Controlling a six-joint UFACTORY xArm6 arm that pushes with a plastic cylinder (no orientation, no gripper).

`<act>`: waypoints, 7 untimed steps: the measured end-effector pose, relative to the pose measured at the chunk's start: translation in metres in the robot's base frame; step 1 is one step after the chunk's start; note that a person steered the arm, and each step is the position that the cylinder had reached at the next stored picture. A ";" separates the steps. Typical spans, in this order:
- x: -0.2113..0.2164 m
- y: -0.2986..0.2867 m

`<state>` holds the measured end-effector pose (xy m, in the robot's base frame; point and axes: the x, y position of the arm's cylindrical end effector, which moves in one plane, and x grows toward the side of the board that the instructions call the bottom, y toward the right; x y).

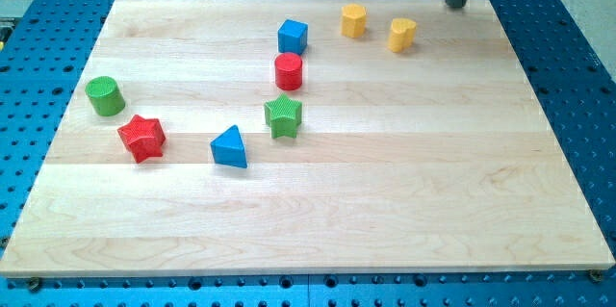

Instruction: Place hexagon green star and triangle in a horizontal line

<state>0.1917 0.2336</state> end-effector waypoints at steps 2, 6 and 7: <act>0.005 -0.151; 0.082 -0.172; 0.162 -0.168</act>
<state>0.3536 0.0660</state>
